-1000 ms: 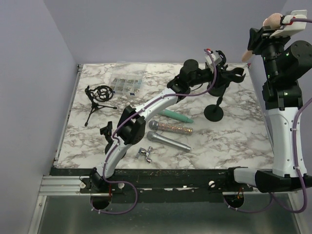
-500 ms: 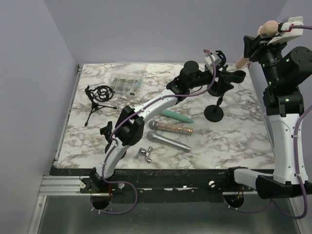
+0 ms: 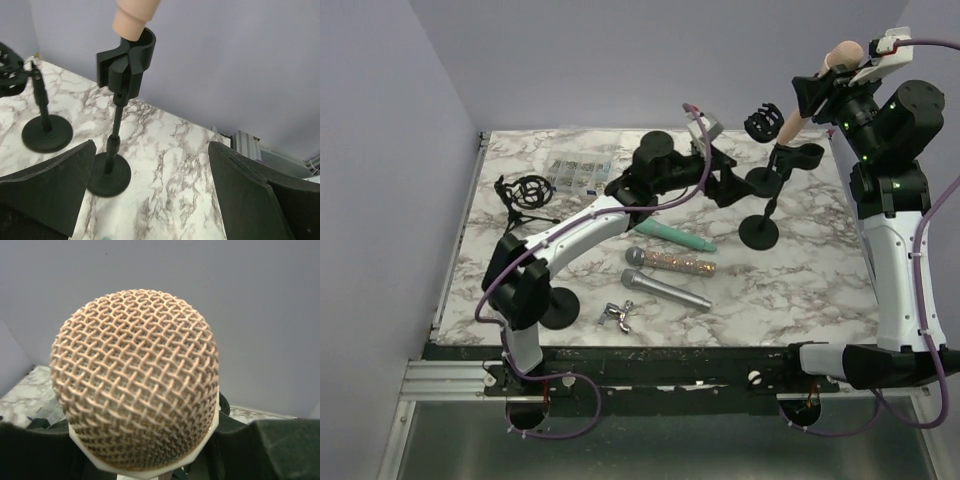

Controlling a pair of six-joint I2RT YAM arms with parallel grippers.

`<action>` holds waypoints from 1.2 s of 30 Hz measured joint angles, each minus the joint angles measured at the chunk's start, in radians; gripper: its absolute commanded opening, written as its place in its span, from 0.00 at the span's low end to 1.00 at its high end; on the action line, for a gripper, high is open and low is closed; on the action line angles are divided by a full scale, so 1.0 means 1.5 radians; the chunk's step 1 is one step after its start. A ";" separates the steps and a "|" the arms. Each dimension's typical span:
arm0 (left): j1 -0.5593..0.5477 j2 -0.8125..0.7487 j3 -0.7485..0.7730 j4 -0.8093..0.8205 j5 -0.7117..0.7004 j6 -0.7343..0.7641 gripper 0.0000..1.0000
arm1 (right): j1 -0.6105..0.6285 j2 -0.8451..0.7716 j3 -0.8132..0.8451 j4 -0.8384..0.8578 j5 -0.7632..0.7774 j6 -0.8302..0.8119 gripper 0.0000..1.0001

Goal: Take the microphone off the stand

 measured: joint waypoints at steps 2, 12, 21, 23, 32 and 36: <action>0.021 -0.049 -0.054 0.003 0.007 -0.011 0.96 | 0.005 0.017 0.004 -0.001 -0.019 0.016 0.01; 0.167 -0.245 -0.149 -0.146 0.027 -0.024 0.96 | 0.153 0.085 0.031 -0.028 -0.017 0.015 0.01; 0.294 -0.358 -0.126 -0.335 0.029 0.006 0.99 | 0.252 0.164 0.022 -0.078 0.068 -0.052 0.01; 0.297 -0.415 -0.174 -0.333 0.005 0.033 0.99 | 0.261 0.180 0.011 -0.089 0.091 -0.067 0.01; 0.294 -0.546 -0.309 -0.313 -0.106 0.110 0.99 | 0.284 0.239 -0.020 -0.125 0.195 -0.149 0.01; 0.294 -0.550 -0.329 -0.295 -0.134 0.130 0.99 | 0.287 0.276 -0.024 -0.134 0.226 -0.199 0.01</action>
